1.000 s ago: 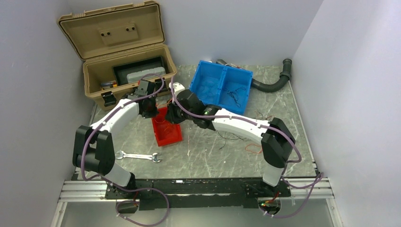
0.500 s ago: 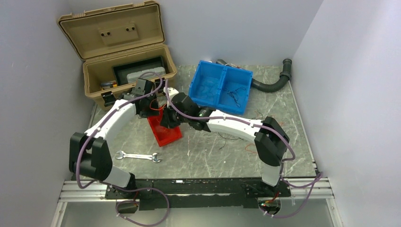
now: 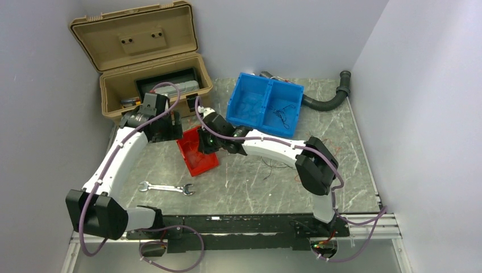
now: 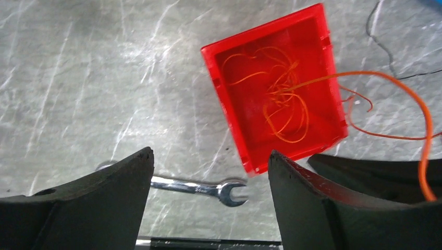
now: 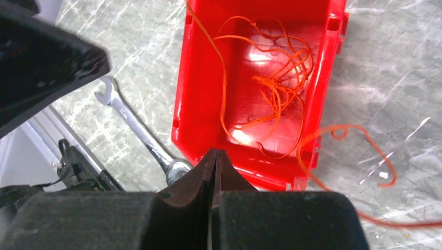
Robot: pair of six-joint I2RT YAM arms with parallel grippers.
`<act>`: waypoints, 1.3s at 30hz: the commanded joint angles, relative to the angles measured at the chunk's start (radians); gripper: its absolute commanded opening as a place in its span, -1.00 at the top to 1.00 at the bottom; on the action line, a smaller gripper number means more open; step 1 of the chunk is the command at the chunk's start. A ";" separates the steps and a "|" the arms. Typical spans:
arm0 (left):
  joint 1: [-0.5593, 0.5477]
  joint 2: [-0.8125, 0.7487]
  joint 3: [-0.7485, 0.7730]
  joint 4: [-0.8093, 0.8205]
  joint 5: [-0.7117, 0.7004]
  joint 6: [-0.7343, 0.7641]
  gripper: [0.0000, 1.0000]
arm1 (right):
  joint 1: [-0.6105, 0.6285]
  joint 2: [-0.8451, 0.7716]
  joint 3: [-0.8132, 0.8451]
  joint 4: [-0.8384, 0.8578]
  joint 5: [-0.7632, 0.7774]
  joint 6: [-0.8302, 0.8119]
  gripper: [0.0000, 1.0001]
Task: Untangle the cables
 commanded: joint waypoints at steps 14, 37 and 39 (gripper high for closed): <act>0.131 -0.268 -0.066 0.192 0.521 -0.102 -0.99 | 0.000 -0.042 0.046 -0.047 -0.064 -0.077 0.88; 0.182 -0.315 -0.342 0.541 0.631 -0.795 -0.34 | 0.000 -0.026 0.074 -0.024 -0.102 -0.090 0.90; 0.182 -0.299 -0.350 0.570 0.645 -0.811 -0.19 | 0.001 -0.025 0.075 -0.026 -0.106 -0.095 0.91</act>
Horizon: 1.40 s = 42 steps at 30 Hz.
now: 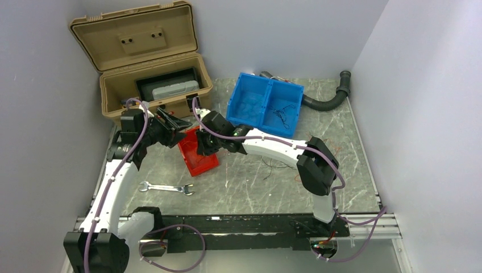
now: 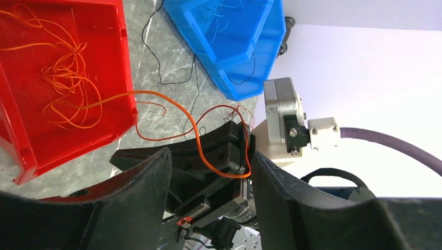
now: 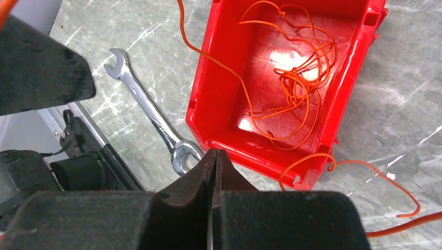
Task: Untangle the cables
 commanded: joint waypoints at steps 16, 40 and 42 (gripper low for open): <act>0.137 0.084 0.064 -0.010 -0.051 0.136 1.00 | 0.004 -0.224 -0.154 0.008 -0.003 -0.082 0.06; 0.036 0.236 0.034 0.019 -0.118 0.315 1.00 | 0.016 -0.244 -0.426 0.305 -0.021 -0.204 -0.27; -0.016 0.271 0.035 0.030 -0.135 0.318 1.00 | 0.029 -0.235 -0.463 0.369 0.005 -0.213 -0.25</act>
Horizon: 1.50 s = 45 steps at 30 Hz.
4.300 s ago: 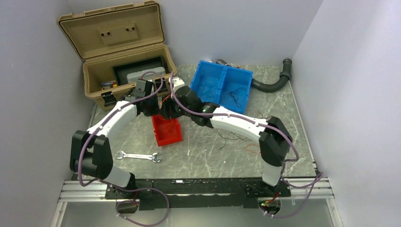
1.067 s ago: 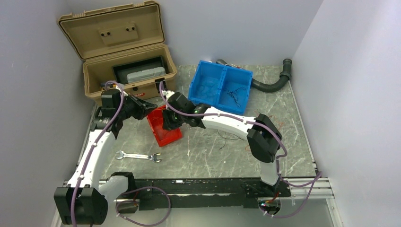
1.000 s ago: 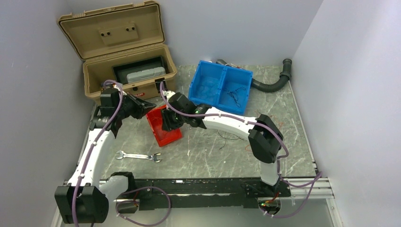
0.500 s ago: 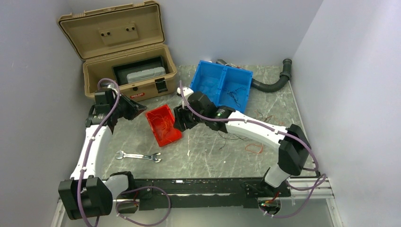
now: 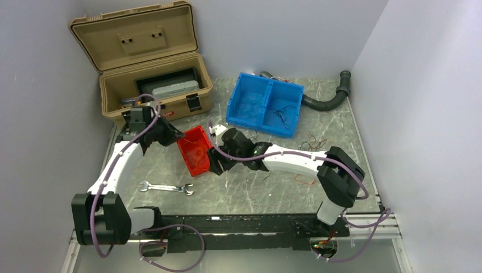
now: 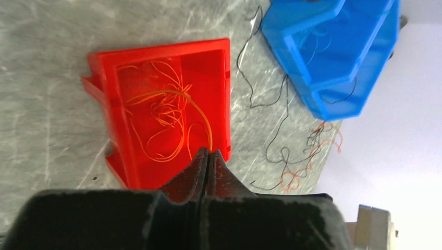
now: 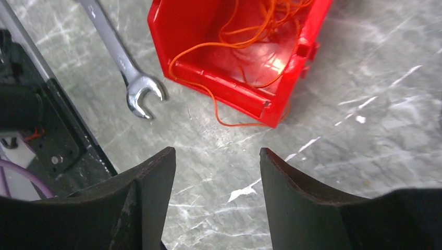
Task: Untangle the cables
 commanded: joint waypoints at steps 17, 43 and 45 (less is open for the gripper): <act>-0.224 0.341 0.163 -0.001 -0.269 0.114 1.00 | 0.117 0.187 -0.085 0.312 0.204 -0.130 -0.13; -0.179 0.356 0.222 -0.061 -0.292 0.148 1.00 | -0.016 0.150 0.201 0.241 -0.106 0.061 1.00; -0.172 0.355 0.212 -0.056 -0.294 0.148 1.00 | -0.046 0.203 0.209 0.293 -0.168 0.120 1.00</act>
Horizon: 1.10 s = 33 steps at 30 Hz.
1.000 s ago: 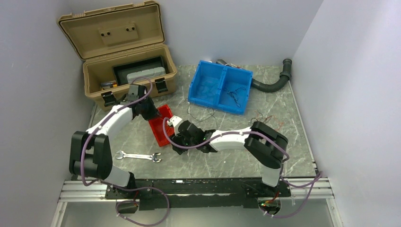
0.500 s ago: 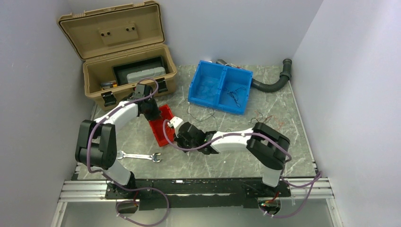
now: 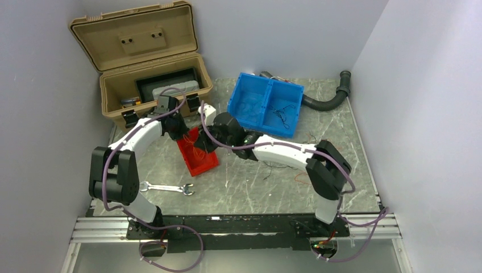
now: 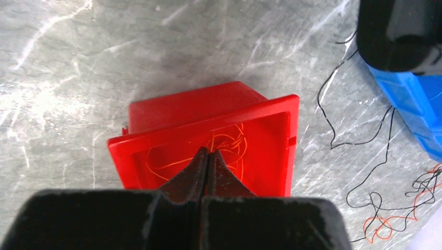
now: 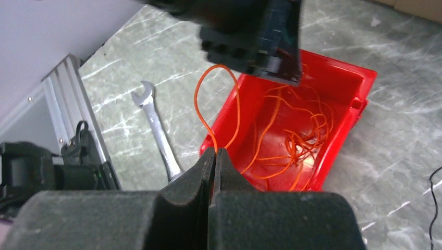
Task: Untangle the cables
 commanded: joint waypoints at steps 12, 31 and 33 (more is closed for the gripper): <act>0.025 -0.065 0.011 -0.006 -0.029 0.038 0.52 | -0.095 0.253 0.069 0.053 -0.118 0.200 0.80; 0.016 -0.291 0.057 -0.147 0.041 0.165 -0.46 | -0.065 -0.133 0.012 -0.222 0.104 0.073 -0.32; 0.010 -0.343 0.011 -0.133 0.090 0.191 -0.62 | -0.083 -0.181 -0.036 -0.259 0.128 0.079 -0.33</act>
